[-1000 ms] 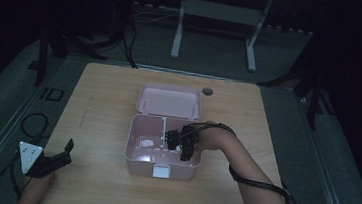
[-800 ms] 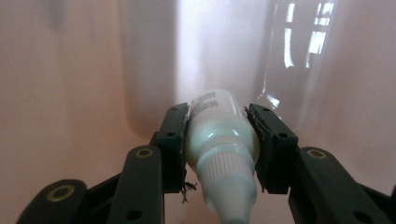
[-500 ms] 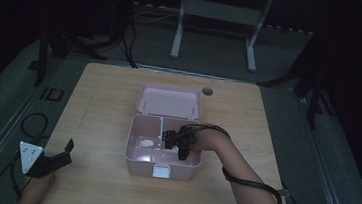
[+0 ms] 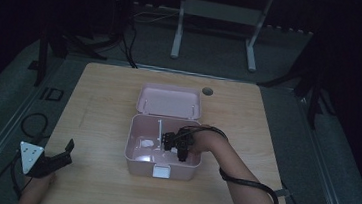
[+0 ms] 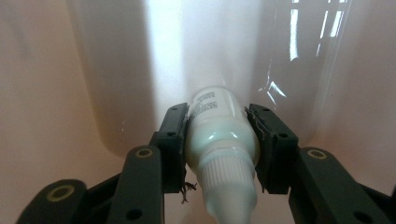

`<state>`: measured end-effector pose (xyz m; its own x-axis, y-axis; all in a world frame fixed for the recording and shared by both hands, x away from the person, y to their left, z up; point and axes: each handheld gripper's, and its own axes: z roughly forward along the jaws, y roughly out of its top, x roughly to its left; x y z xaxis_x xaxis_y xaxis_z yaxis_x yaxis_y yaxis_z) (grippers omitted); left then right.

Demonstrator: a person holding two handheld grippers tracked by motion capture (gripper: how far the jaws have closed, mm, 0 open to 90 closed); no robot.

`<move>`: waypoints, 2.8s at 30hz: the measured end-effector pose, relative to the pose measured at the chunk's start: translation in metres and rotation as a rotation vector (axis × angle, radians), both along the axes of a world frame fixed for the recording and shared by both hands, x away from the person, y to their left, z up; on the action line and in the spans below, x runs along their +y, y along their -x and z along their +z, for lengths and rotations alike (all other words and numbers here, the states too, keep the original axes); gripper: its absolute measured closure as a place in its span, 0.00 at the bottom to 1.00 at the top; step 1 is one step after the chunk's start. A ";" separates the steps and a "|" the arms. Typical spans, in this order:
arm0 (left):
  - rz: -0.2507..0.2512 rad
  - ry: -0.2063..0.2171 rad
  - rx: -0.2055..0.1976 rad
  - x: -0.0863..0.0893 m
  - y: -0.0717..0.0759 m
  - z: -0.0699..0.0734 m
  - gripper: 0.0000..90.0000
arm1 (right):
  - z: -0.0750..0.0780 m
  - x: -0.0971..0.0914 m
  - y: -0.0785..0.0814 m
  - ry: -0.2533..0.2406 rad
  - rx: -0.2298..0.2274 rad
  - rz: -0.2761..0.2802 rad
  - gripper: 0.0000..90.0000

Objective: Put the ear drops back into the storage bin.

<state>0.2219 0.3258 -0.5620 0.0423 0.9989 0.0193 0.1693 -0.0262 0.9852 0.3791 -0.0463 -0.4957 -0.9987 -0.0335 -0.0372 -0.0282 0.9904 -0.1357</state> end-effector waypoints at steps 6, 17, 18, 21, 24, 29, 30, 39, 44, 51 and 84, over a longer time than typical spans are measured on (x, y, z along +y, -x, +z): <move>-0.001 0.002 0.000 0.000 0.000 0.000 0.00 | 0.001 0.000 0.000 -0.001 0.013 -0.002 0.59; 0.000 0.000 0.001 0.000 0.000 0.000 0.00 | 0.032 -0.004 0.000 -0.038 -0.001 -0.010 0.57; 0.000 0.000 0.002 0.000 0.000 0.000 0.00 | 0.035 -0.004 0.000 -0.039 -0.007 -0.005 0.56; 0.000 -0.001 0.003 0.000 0.000 0.000 0.00 | 0.046 -0.006 0.002 -0.050 -0.017 0.000 0.56; 0.001 -0.001 0.003 0.000 0.000 0.000 0.00 | 0.056 -0.008 0.003 -0.065 -0.020 -0.006 0.56; 0.001 0.000 0.003 0.000 0.000 0.000 0.00 | 0.069 -0.013 0.004 -0.085 -0.031 -0.013 0.55; 0.002 0.000 0.004 0.000 0.000 0.000 0.00 | 0.071 -0.014 0.004 -0.092 -0.035 -0.013 0.55; 0.001 -0.001 0.005 0.000 0.000 0.000 0.00 | 0.096 -0.031 0.005 -0.162 -0.075 -0.017 0.55; 0.002 -0.003 0.006 0.000 0.000 0.000 0.00 | 0.113 -0.048 0.006 -0.209 -0.097 -0.041 0.55; 0.003 -0.004 0.006 -0.001 -0.001 0.000 0.00 | 0.124 -0.070 0.005 -0.238 -0.113 -0.076 0.54; 0.003 -0.006 0.007 -0.001 0.000 0.000 0.00 | 0.035 -0.161 -0.018 -0.380 -0.246 -0.421 0.15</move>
